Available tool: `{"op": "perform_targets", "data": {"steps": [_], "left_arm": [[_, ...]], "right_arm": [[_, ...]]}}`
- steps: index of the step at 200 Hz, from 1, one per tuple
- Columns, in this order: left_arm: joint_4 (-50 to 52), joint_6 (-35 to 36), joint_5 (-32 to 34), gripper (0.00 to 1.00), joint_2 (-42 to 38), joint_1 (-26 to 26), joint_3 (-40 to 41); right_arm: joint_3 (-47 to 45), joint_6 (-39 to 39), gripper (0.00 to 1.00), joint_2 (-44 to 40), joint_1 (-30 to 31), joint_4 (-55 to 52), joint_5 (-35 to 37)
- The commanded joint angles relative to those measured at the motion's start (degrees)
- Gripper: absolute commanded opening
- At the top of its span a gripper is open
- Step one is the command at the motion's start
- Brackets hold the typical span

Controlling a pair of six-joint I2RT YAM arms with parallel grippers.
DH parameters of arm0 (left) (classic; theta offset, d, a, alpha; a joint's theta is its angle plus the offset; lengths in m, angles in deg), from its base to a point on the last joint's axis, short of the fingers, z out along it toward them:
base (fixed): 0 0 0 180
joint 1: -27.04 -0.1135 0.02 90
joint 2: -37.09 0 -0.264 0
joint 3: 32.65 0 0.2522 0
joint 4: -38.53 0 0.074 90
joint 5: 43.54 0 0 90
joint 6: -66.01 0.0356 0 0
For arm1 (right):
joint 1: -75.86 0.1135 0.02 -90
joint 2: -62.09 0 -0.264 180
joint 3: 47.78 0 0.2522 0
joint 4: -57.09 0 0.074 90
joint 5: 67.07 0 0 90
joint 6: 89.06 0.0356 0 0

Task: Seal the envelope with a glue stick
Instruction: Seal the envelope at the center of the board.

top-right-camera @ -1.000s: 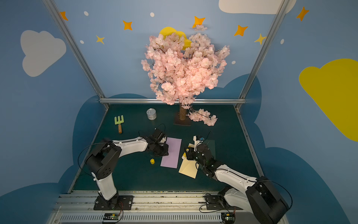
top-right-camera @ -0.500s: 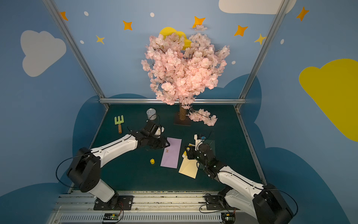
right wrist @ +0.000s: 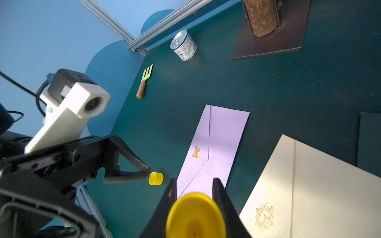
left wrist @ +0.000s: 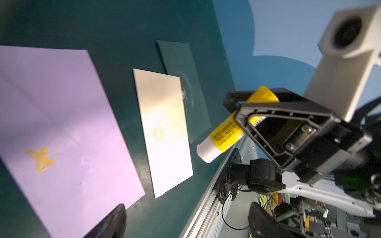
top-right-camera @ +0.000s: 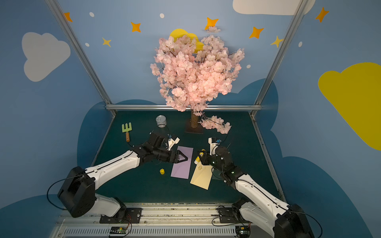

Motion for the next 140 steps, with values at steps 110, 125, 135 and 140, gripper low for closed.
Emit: {"op": "perform_targets", "data": {"steps": [110, 125, 135, 140], "left_arm": [[-14.11, 10.08, -4.93, 0.92, 7.22, 5.33, 0.05], [-15.28, 9.32, -5.65, 0.85, 7.93, 5.46, -0.38], [-16.46, 8.58, -6.4, 0.78, 8.48, 5.55, -0.67], [-16.89, 8.18, -6.73, 0.75, 8.63, 5.54, -0.84]], "right_arm": [[6.69, 11.59, 0.0, 6.87, -1.2, -2.76, -19.0], [6.8, 11.85, 0.0, 7.01, -1.11, -2.74, -19.57], [6.78, 11.99, 0.0, 7.14, -1.11, -2.49, -19.98], [6.77, 12.07, 0.0, 7.23, -1.04, -2.48, -20.02]]}}
